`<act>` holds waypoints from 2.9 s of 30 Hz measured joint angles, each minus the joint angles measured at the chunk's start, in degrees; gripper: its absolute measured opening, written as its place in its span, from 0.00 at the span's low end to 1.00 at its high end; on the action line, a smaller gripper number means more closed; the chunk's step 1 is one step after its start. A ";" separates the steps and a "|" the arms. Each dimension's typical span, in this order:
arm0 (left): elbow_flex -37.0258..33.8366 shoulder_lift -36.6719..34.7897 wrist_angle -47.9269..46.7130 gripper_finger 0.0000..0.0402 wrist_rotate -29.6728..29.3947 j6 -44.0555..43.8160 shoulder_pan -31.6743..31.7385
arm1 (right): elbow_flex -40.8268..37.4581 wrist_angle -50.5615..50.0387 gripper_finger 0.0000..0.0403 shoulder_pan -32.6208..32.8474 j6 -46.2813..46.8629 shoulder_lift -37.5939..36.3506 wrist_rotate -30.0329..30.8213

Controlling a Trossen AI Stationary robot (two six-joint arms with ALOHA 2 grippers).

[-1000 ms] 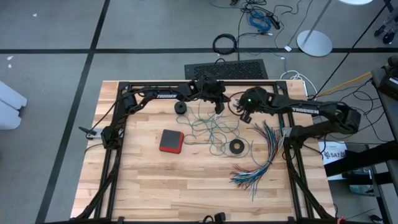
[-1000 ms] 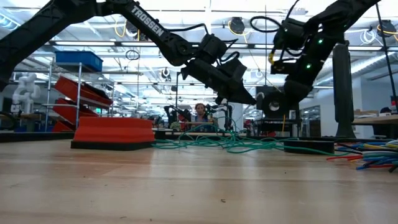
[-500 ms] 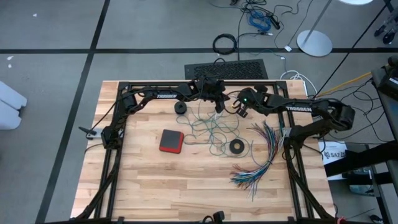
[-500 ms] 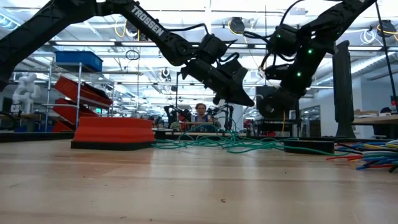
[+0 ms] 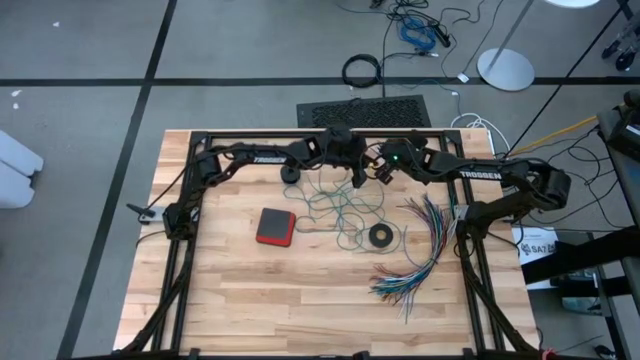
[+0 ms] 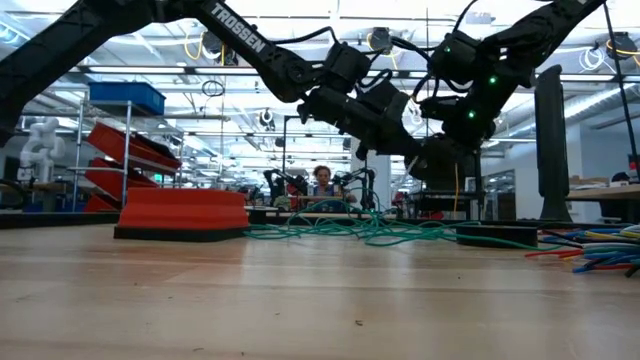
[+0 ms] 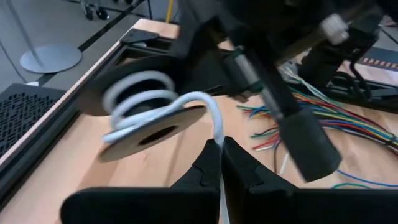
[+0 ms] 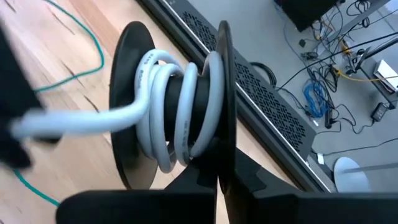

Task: Coiling cords
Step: Coil the white wire cable on the spool

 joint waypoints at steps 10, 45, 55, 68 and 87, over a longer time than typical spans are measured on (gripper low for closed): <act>-0.02 0.00 3.37 0.02 -2.13 -0.04 -0.91 | 0.01 5.47 0.00 0.02 2.15 0.00 -3.08; -0.05 -0.55 5.44 0.02 -9.56 -0.96 -0.46 | 0.02 10.58 0.00 -2.34 4.31 -5.88 -7.87; -0.07 -0.90 6.09 0.07 -1.67 -1.67 1.18 | 0.02 12.44 0.00 -2.78 5.77 -6.49 -13.27; -3.11 -0.94 9.48 0.19 4.41 -4.06 4.76 | 0.02 14.71 0.00 -2.67 6.41 -7.53 -15.71; -5.86 -0.96 12.71 0.19 7.43 -0.80 6.94 | 0.02 16.07 0.00 -2.73 8.47 -7.76 -23.06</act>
